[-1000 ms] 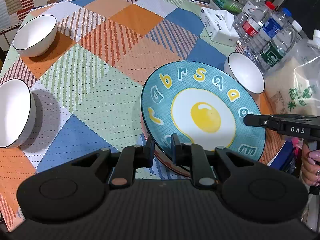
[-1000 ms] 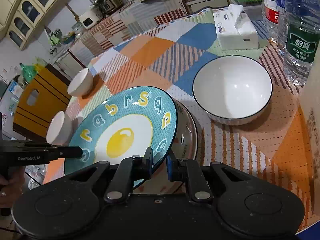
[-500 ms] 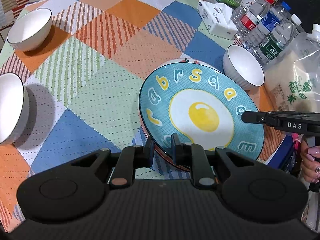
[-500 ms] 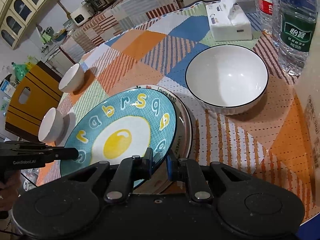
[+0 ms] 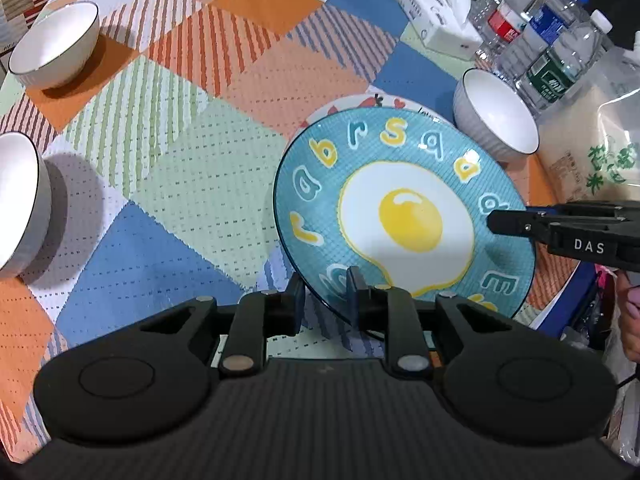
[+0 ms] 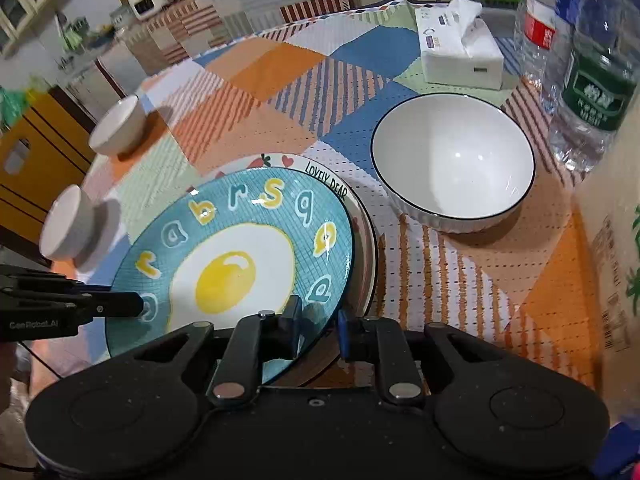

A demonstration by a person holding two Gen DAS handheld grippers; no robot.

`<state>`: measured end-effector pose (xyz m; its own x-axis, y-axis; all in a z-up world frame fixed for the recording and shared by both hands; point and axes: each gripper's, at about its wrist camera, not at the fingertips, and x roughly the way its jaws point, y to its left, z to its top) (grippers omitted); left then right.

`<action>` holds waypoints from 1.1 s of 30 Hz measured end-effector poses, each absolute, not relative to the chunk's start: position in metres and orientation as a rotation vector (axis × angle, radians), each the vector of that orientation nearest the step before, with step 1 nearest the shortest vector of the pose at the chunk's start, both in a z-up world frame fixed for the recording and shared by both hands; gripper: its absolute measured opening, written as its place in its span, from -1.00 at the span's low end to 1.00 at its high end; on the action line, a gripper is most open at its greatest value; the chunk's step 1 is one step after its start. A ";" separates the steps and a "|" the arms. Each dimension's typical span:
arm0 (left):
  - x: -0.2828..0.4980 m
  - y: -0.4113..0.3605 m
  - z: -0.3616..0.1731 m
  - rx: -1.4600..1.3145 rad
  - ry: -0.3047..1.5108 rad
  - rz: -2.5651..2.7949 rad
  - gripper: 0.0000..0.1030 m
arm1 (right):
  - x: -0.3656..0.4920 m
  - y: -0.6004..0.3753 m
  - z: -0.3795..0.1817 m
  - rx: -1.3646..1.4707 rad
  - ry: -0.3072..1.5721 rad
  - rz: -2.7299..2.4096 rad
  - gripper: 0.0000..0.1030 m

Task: Organize plates and bowls
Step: 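Lower the egg plate onto the bunny plate and open the right gripper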

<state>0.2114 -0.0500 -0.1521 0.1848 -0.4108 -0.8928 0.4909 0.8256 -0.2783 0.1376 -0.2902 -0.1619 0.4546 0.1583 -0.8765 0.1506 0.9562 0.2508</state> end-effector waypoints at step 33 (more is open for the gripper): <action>0.198 -0.086 -0.102 0.143 1.156 -0.666 -0.56 | 0.112 -0.294 -0.128 0.004 0.900 -0.120 -0.20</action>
<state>0.1977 -0.0865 -0.1024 0.2357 -0.4124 -0.8800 0.5546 0.8006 -0.2267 0.1119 -0.2943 -0.1275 0.6155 -0.1026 -0.7814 0.1056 0.9933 -0.0473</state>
